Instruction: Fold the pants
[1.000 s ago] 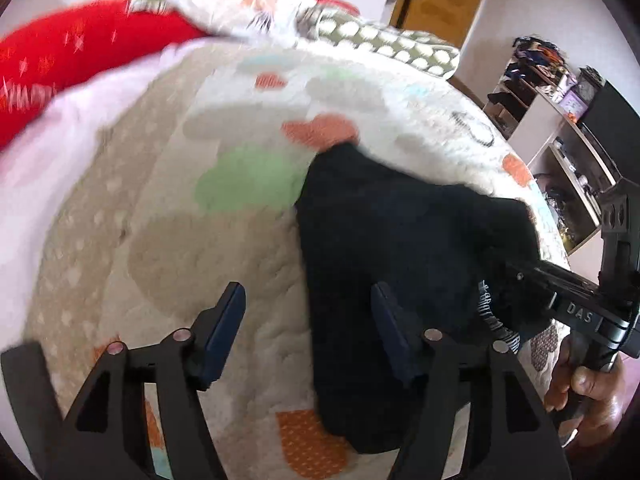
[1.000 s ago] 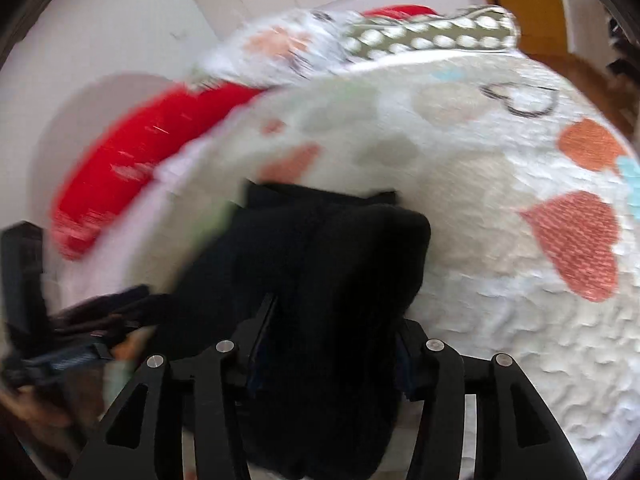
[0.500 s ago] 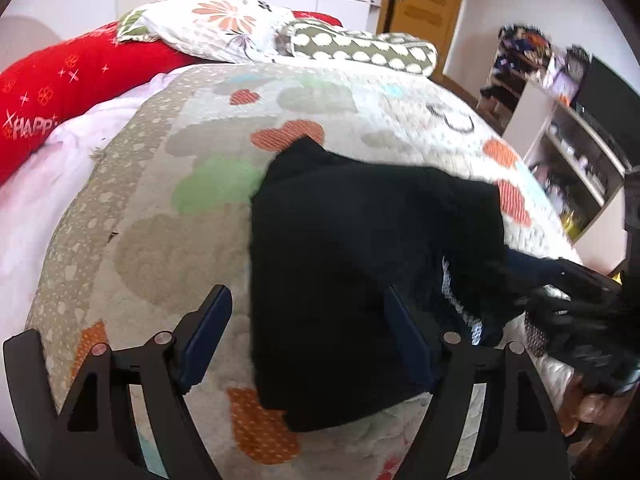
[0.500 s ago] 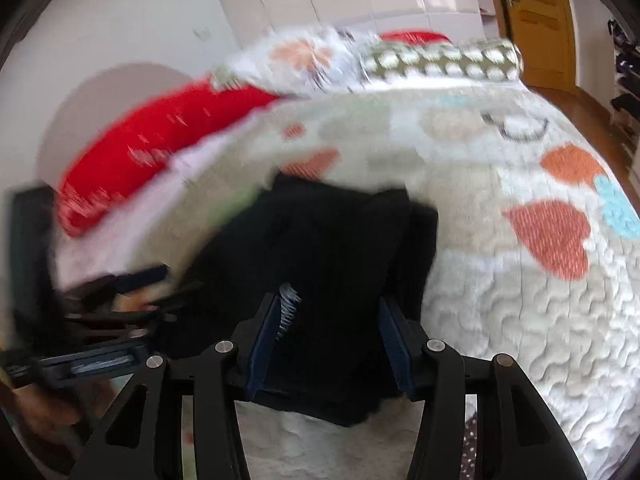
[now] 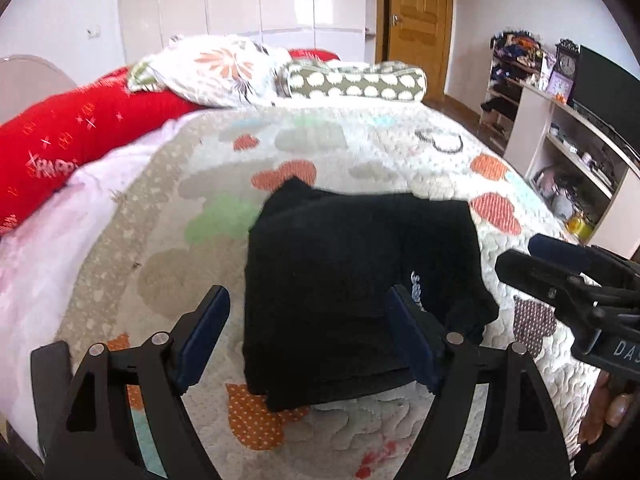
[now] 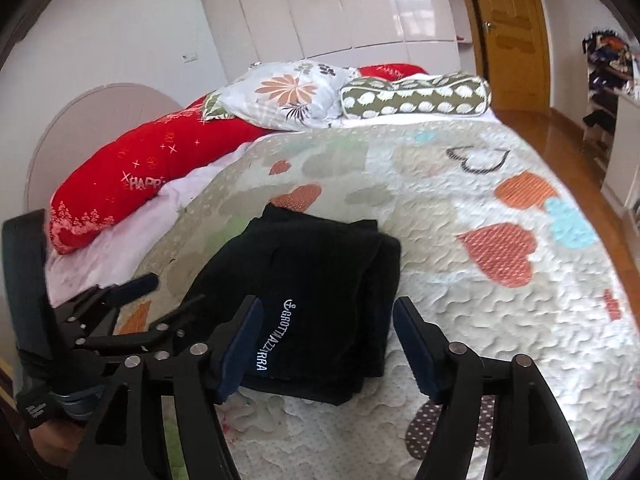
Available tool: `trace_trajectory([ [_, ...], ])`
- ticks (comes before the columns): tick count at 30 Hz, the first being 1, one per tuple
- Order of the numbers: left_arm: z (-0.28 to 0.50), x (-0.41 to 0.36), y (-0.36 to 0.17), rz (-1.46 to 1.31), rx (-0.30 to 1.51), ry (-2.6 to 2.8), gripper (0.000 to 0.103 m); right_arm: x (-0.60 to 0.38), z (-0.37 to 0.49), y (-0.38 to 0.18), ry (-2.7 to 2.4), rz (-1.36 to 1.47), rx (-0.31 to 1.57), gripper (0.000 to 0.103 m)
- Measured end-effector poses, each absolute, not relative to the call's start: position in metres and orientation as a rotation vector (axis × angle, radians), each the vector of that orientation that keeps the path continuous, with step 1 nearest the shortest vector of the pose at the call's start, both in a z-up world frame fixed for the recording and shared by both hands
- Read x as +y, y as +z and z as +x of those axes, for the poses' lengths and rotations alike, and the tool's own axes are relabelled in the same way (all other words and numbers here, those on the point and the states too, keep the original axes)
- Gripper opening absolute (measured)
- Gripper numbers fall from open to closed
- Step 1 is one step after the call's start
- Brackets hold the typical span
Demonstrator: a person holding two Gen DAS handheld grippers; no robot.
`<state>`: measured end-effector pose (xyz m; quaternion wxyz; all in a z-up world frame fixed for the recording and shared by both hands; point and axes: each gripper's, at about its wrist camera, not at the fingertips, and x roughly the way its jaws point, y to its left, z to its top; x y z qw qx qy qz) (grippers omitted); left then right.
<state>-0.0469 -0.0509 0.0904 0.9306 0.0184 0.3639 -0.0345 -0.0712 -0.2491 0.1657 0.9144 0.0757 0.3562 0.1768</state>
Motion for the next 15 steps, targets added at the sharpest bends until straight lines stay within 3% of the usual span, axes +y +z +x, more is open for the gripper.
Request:
trace_trajectory([
  [15,-0.061,-0.037,0.109,-0.008,0.686,-0.038,0.085,-0.241,-0.086,0.173,0.341,0.142,0.722,0.082],
])
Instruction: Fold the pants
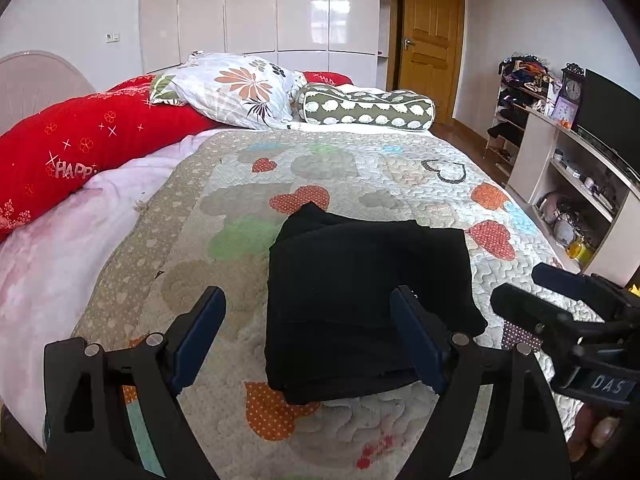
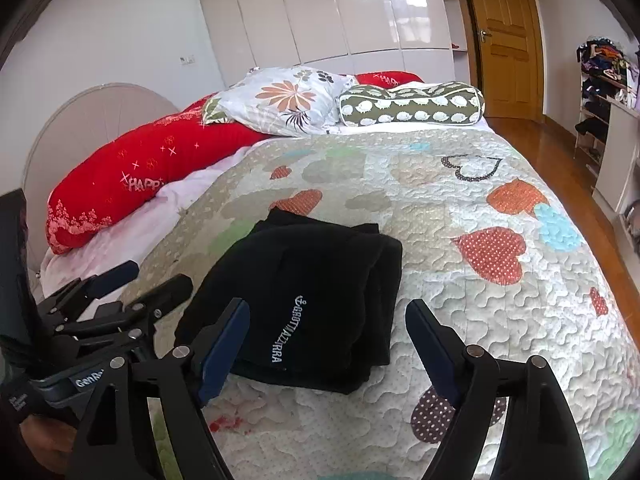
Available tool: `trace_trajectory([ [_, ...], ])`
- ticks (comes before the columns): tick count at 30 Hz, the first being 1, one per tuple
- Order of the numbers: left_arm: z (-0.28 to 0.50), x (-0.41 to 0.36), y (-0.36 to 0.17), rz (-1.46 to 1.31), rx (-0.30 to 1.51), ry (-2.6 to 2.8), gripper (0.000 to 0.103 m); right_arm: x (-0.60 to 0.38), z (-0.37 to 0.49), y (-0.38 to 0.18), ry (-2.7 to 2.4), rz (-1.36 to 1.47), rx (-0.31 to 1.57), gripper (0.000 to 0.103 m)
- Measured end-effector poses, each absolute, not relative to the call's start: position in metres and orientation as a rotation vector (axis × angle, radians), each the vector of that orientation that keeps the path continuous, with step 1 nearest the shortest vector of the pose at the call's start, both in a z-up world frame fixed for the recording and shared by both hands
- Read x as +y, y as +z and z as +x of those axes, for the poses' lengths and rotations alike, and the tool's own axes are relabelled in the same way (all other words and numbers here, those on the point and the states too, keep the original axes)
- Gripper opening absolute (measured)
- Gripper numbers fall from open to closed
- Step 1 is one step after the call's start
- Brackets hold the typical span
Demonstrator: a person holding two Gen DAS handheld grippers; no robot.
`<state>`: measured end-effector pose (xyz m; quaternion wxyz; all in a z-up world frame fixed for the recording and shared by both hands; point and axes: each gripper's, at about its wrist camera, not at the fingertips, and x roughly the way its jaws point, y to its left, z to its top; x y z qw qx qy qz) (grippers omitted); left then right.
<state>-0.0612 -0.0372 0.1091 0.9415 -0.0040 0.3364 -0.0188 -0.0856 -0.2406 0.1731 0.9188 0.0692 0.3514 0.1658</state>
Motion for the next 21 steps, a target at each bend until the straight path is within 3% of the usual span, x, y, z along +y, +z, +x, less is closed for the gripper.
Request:
trace_trajectory([
  [21,-0.0658,-0.0412,0.1076,0.011,0.675,-0.026,0.085,-0.2405,-0.0865,0.1646,0.333,0.141,0.751,0.082],
])
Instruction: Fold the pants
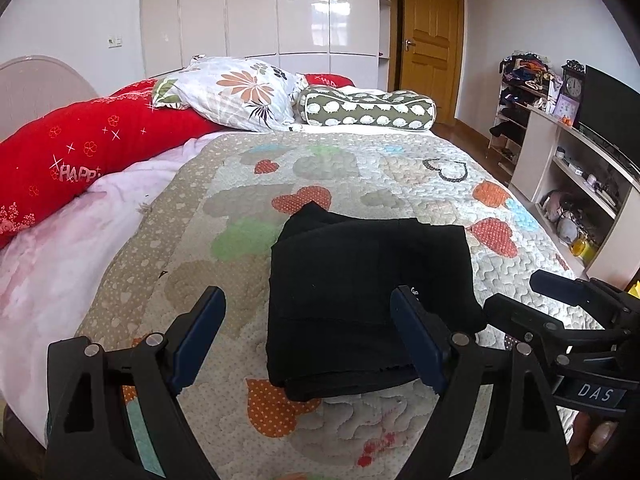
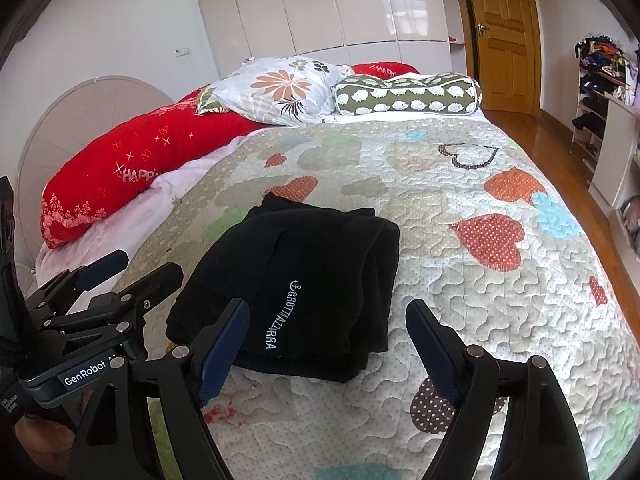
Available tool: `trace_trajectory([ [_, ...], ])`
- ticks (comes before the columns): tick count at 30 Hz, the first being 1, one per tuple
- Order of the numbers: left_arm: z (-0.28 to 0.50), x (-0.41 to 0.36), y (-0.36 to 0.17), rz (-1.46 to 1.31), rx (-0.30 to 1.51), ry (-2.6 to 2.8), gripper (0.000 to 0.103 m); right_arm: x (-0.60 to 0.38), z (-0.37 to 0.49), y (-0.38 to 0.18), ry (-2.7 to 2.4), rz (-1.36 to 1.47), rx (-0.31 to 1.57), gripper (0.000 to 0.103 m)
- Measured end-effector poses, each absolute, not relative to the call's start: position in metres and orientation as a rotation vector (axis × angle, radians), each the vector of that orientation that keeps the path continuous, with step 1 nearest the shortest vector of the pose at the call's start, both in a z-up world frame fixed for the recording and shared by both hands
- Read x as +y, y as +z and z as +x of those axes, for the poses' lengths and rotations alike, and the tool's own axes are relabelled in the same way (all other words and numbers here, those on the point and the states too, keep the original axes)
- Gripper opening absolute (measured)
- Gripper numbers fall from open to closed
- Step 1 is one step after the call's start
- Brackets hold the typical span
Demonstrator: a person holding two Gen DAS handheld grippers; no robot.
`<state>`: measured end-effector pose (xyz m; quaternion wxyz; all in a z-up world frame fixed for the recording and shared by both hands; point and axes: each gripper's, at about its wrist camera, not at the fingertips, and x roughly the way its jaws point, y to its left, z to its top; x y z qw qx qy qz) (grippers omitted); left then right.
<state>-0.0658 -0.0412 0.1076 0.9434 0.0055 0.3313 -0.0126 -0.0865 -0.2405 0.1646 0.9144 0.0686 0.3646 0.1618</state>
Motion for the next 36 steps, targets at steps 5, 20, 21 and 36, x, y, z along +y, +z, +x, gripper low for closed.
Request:
trace_trajectory([
  [5,-0.067,-0.044,0.109,0.021,0.670,-0.023,0.085,-0.241,-0.087,0.165,0.336,0.145,0.748,0.082],
  [20,-0.065,-0.043,0.105,0.023,0.681,-0.024,0.085,-0.239,-0.082,0.156,0.334,0.138,0.774,0.082],
  [21,-0.065,-0.043,0.104,0.023,0.682,-0.024,0.085,-0.239,-0.082,0.156,0.334,0.139,0.776,0.082],
  [36,-0.063,-0.043,0.101,0.025,0.685,-0.023,0.085,-0.238,-0.079,0.150,0.339,0.143,0.788,0.082],
])
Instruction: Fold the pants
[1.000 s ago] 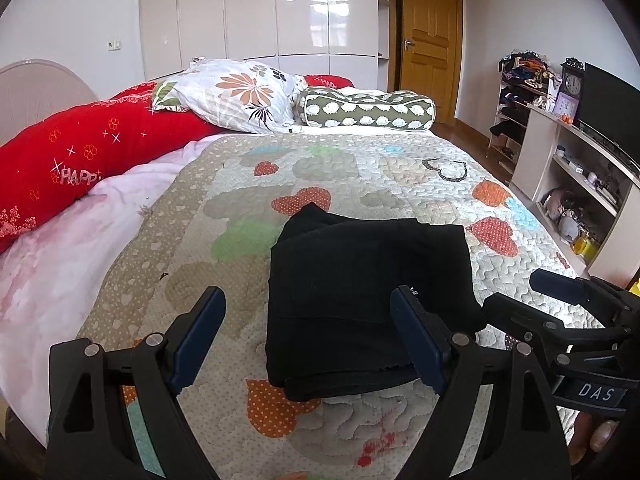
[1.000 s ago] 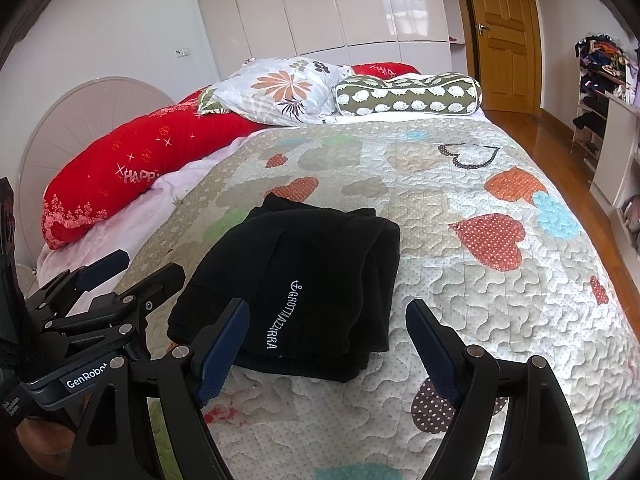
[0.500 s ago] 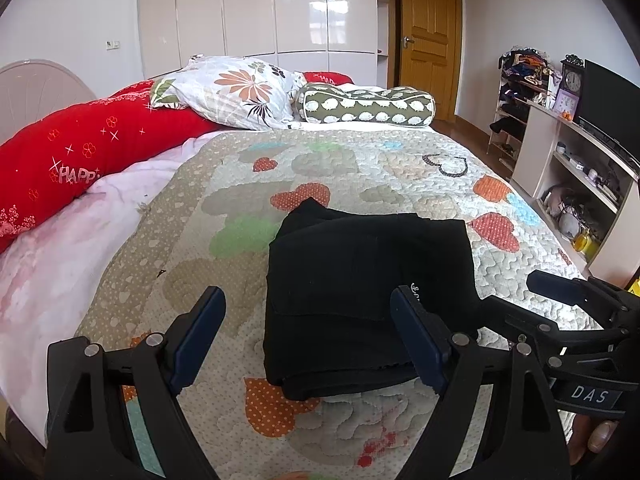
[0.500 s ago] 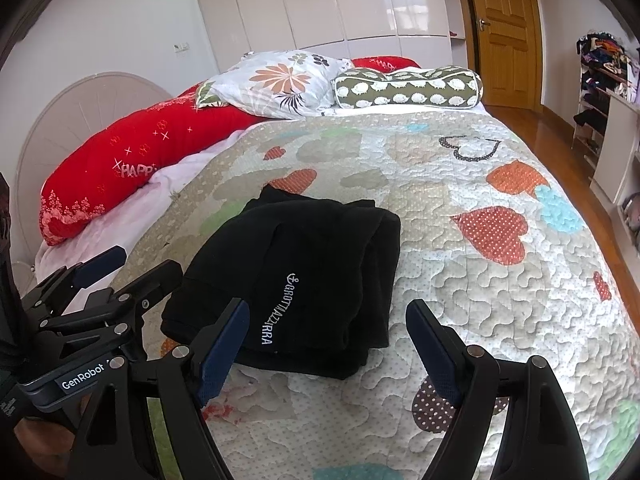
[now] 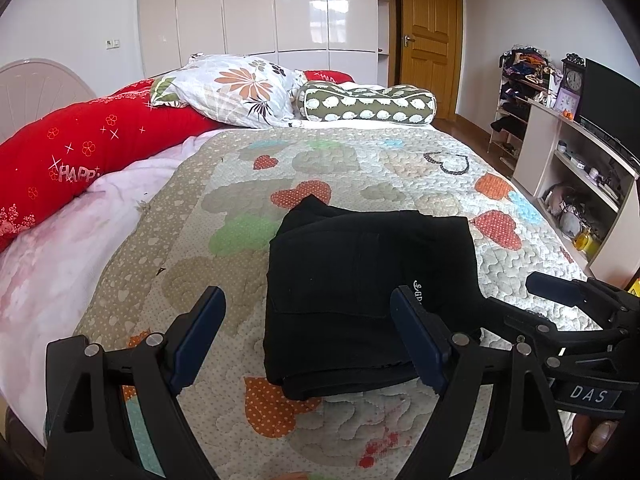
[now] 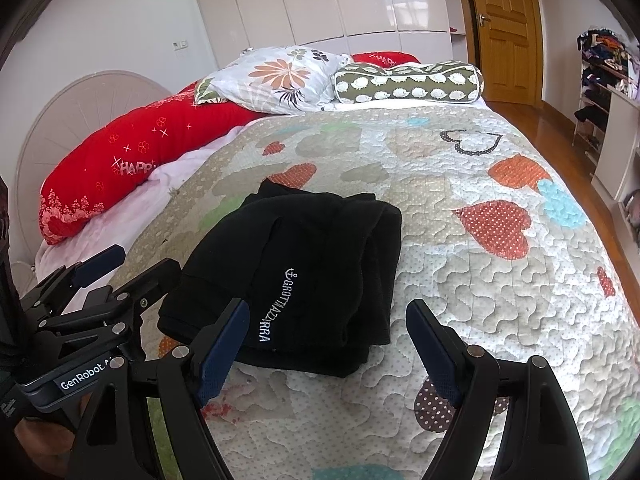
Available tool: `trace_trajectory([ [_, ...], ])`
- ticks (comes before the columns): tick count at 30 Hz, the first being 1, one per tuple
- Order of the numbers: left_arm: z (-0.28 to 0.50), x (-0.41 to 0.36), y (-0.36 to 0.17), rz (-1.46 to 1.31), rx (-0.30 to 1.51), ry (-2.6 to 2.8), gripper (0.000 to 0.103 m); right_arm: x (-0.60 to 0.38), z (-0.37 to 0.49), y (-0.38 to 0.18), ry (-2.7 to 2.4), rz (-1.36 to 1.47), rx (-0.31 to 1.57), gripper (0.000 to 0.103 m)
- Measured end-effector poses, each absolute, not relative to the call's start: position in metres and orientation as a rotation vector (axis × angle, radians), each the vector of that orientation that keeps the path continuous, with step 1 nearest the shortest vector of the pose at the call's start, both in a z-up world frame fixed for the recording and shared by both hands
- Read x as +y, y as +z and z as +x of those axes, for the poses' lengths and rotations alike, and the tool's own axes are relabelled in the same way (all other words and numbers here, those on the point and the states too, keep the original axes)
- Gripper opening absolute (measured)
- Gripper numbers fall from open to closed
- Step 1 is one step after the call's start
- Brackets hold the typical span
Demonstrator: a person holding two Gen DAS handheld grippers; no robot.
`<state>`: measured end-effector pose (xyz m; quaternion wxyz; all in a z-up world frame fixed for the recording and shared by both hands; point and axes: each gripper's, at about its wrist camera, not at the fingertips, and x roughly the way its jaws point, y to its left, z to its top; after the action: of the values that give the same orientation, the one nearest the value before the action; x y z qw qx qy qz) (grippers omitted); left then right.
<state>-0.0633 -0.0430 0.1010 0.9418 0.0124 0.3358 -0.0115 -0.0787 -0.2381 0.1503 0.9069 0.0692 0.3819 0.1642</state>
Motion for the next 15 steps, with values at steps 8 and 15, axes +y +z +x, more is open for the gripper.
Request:
trace_trajectory([
  [8,-0.0634,-0.0415,0.0988,0.022,0.689,-0.024,0.085,-0.2370,-0.0766,0.1459,0.341,0.142,0.799,0.082],
  [15,-0.0634,-0.0417,0.0979,0.025,0.690,-0.026,0.085,-0.2370,-0.0749,0.1454,0.341,0.139,0.797,0.082],
])
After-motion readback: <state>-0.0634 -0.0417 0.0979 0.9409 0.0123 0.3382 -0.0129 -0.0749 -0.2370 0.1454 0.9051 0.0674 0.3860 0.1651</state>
